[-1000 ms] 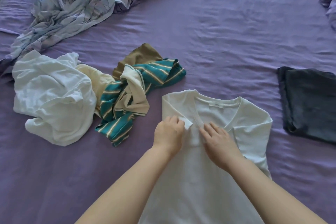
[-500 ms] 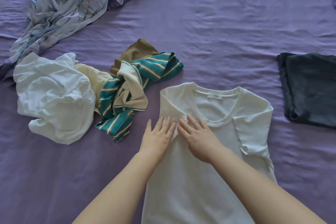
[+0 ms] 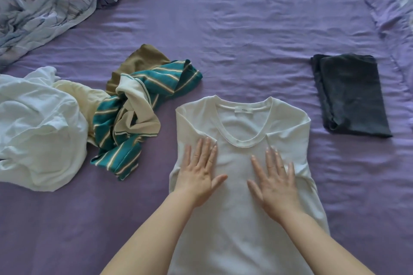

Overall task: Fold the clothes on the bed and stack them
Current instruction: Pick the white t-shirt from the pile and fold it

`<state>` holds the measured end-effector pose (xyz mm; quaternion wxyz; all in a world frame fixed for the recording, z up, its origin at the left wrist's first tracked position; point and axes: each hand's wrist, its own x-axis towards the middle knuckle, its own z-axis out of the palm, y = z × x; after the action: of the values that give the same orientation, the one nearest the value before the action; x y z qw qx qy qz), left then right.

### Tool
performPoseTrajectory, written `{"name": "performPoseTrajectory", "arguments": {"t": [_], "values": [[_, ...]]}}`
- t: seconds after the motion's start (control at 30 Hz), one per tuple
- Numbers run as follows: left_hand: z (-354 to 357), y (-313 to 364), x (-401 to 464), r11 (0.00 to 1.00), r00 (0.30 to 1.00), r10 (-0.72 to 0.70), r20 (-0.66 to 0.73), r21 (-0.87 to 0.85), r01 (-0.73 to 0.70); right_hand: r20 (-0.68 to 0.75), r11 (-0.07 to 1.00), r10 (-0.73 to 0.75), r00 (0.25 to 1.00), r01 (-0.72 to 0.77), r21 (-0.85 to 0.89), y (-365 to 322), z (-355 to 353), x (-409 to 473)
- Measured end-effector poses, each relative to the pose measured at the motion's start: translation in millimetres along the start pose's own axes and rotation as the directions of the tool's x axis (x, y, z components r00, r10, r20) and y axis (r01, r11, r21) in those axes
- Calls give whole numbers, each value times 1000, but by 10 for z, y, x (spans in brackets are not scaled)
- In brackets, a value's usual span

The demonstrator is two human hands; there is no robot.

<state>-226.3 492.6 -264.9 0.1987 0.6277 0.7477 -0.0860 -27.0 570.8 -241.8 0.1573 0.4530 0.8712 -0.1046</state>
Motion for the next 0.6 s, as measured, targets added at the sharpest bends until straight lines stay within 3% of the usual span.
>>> {"name": "performPoseTrajectory", "arguments": {"t": [0.07, 0.27, 0.43, 0.6], "values": [[58, -21, 47, 1000, 1000, 5, 7, 6, -5, 84, 998, 40, 996, -45, 51, 92, 183, -18], [91, -33, 135, 999, 997, -7, 78, 52, 3, 177, 999, -24, 984, 17, 39, 242, 165, 21], [-1, 274, -97, 991, 991, -126, 47, 47, 124, 195, 999, -12, 981, 3, 46, 79, 232, -524], [271, 793, -1005, 991, 986, 134, 99, 6, -136, 161, 996, -78, 984, 69, 58, -59, 332, -1245]]}}
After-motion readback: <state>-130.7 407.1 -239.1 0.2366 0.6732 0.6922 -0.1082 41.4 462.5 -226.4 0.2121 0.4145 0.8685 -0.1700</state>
